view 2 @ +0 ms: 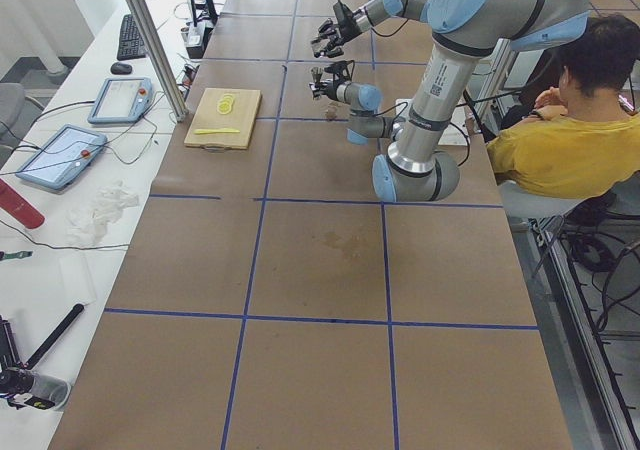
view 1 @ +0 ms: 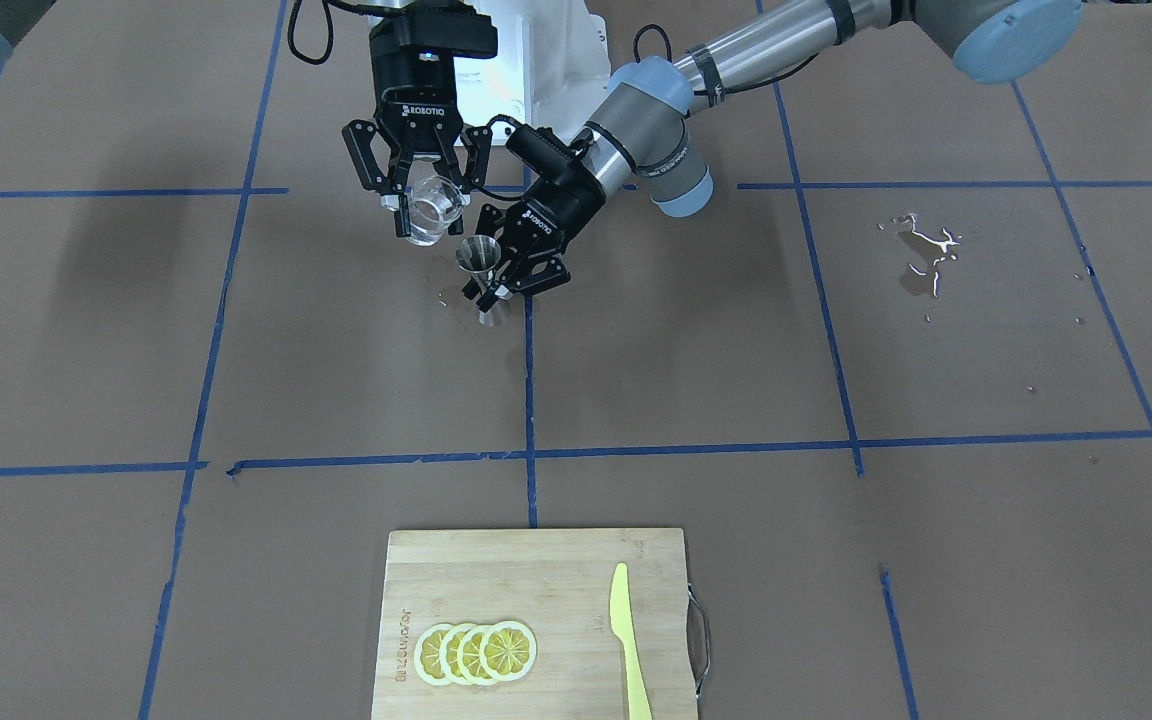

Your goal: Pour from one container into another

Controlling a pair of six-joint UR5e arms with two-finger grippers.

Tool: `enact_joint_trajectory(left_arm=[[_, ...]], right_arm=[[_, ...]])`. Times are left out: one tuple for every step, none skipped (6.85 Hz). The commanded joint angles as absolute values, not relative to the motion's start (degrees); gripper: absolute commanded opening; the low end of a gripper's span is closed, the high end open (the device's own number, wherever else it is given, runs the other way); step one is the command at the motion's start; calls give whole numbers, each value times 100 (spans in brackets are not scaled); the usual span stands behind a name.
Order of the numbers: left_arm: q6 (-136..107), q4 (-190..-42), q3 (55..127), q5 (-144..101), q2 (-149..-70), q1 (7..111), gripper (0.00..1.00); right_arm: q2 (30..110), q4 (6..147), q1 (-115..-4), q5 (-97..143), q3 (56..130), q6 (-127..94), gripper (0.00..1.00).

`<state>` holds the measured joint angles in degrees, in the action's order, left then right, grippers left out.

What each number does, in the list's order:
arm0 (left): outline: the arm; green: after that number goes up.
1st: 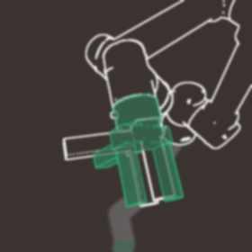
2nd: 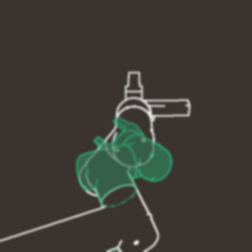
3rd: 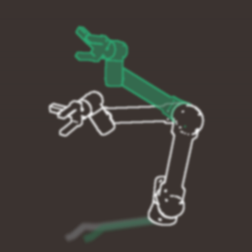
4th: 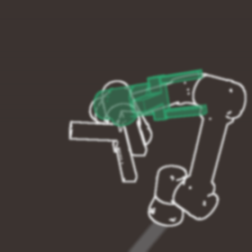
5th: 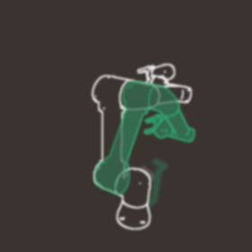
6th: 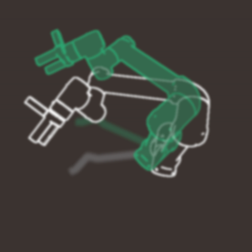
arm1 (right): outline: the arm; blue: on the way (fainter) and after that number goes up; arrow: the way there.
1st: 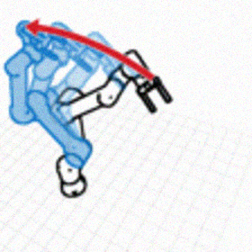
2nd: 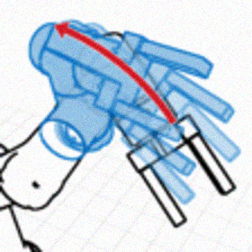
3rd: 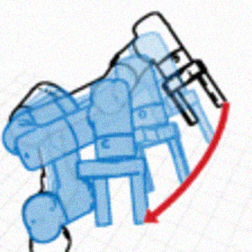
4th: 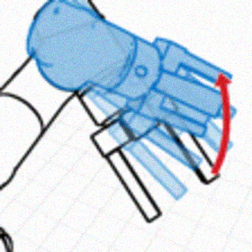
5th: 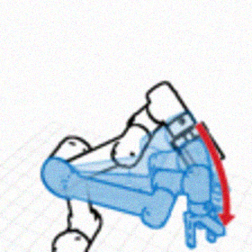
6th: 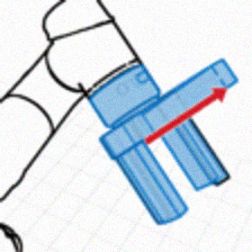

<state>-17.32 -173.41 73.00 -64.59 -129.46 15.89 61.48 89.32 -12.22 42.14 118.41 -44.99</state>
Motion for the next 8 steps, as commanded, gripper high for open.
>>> enact_joint_trajectory(left_arm=[[-1714,-17341,7295,-6460,-12946,1591,0],[-1714,-17341,7295,-6460,-12946,1591,0],[-1714,-17341,7295,-6451,-12964,1591,0],[-1714,-17341,7295,-6460,-12990,1591,0],[-1714,-17341,7234,-6460,-13008,1591,0],[-1714,-17341,7225,-6460,-13034,1591,0],[-1714,-17341,7225,-6460,-13034,1591,0],[-1714,-17341,7225,-6460,-13034,1591,0]], right_arm=[[6065,9131,-1222,4201,11848,-4448,0],[6073,9132,-1222,4192,11839,-4265,0],[6073,9141,-1222,4131,11830,-4167,0],[6065,9149,-1222,4122,11839,-3905,0],[6064,9167,-1222,4113,11839,-3850,0],[6064,9176,-1222,4070,11830,-3719,0],[6073,9176,-1222,4043,11830,-3657,0],[6073,9228,-1222,4043,11821,-3656,0]])
